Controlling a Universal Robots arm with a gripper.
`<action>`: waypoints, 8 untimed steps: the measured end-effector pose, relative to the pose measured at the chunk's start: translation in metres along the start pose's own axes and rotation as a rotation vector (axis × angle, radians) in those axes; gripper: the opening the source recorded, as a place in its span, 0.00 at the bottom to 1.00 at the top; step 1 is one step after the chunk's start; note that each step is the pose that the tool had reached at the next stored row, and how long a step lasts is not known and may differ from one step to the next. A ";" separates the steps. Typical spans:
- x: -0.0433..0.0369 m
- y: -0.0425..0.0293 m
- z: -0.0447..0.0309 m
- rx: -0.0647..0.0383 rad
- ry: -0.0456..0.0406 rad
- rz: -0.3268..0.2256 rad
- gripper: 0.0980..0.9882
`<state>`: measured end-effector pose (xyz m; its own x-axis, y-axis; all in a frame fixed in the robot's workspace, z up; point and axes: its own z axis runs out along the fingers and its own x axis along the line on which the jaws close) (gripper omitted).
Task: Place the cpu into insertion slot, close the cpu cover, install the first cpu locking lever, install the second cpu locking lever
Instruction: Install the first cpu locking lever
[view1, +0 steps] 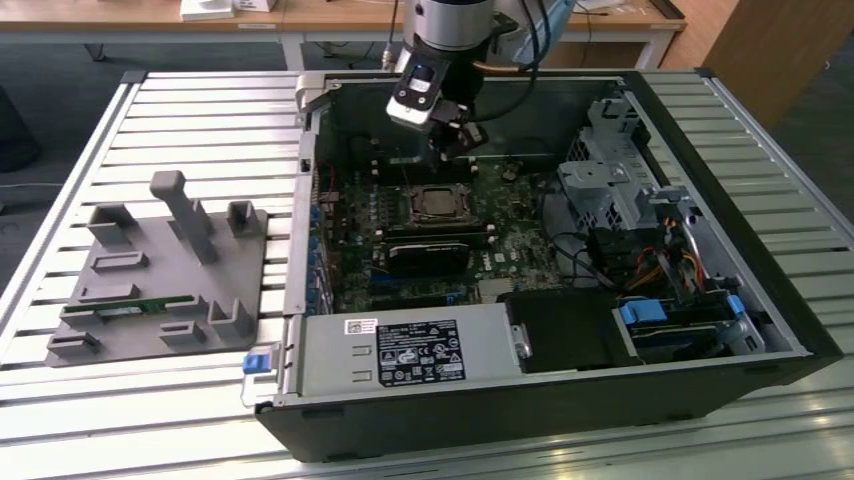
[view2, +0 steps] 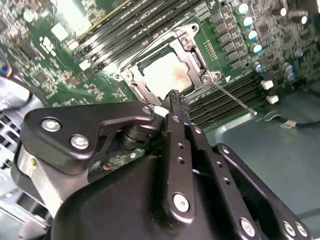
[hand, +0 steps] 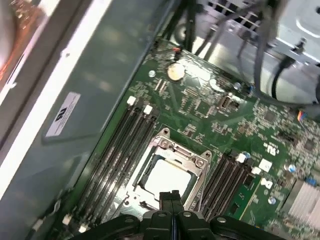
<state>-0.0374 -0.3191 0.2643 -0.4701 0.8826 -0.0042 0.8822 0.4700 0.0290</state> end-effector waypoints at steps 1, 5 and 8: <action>0.0000 0.0000 0.0000 0.000 0.0005 -0.018 0.01; 0.0000 0.0000 0.0000 0.000 0.0024 -0.085 0.01; 0.0000 0.0000 0.0000 -0.001 0.0038 -0.133 0.01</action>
<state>-0.0374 -0.3191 0.2643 -0.5831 0.8124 -0.0042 0.8120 0.5829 0.0290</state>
